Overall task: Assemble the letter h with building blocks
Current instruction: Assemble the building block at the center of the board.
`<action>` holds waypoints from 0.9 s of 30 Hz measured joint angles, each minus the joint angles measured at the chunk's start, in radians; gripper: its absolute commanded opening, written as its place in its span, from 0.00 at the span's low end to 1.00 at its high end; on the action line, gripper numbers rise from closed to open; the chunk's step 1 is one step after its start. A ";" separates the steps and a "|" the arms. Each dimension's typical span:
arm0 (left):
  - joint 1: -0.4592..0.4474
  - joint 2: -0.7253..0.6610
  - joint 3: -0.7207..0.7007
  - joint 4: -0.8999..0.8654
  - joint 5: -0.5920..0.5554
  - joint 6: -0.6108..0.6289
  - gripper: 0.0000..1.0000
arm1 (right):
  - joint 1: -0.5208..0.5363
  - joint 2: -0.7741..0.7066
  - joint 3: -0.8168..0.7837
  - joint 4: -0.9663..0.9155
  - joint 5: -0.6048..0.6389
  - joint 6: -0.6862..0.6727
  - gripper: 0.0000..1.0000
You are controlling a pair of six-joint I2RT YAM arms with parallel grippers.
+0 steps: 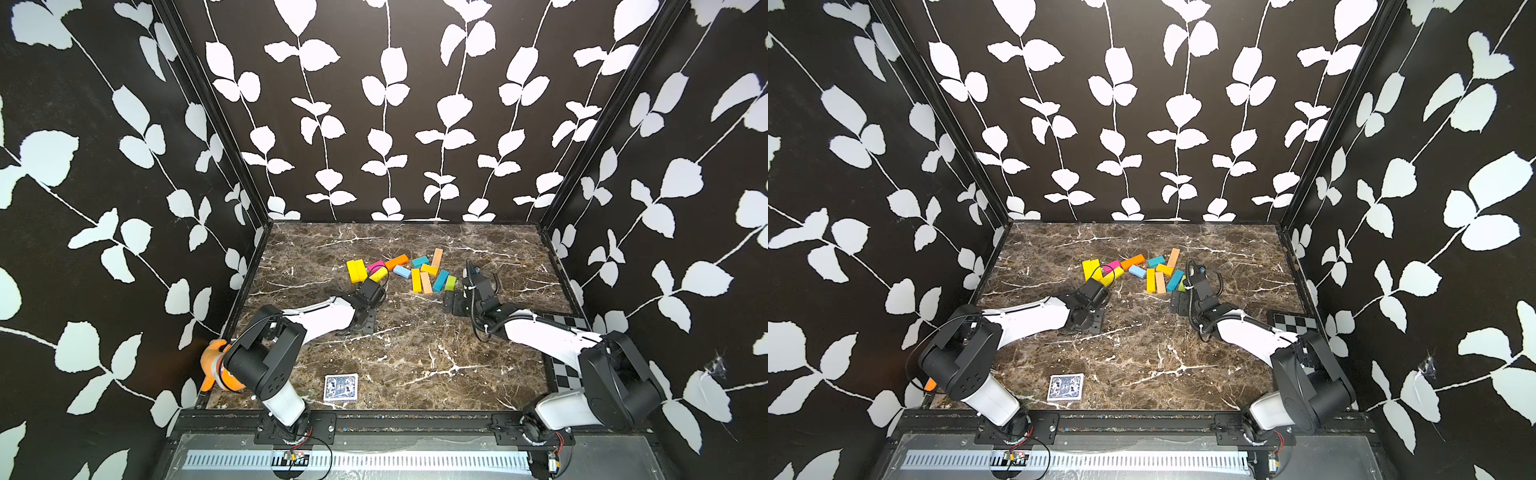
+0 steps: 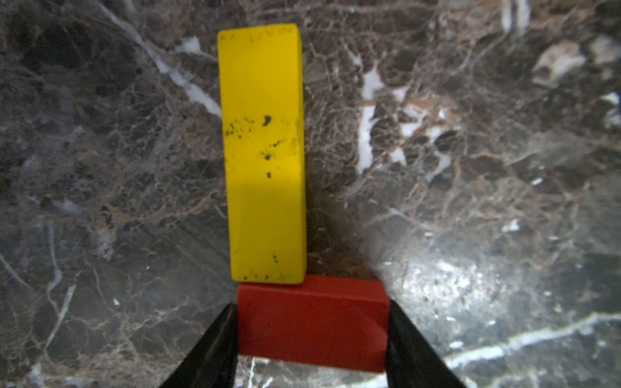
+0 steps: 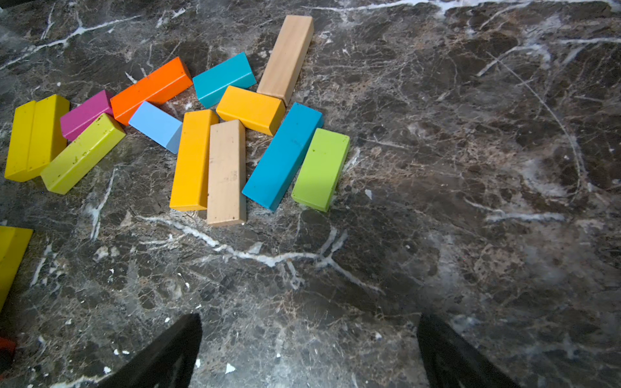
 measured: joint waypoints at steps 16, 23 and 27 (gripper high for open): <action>0.013 0.000 -0.006 0.020 0.000 -0.004 0.60 | -0.005 0.010 0.000 -0.003 0.000 0.000 0.99; 0.016 0.000 -0.011 0.024 0.000 -0.009 0.76 | -0.006 0.013 0.000 -0.003 -0.001 0.000 0.99; 0.018 0.000 -0.011 0.029 0.000 -0.010 0.80 | -0.006 0.013 0.000 -0.003 -0.001 0.000 0.99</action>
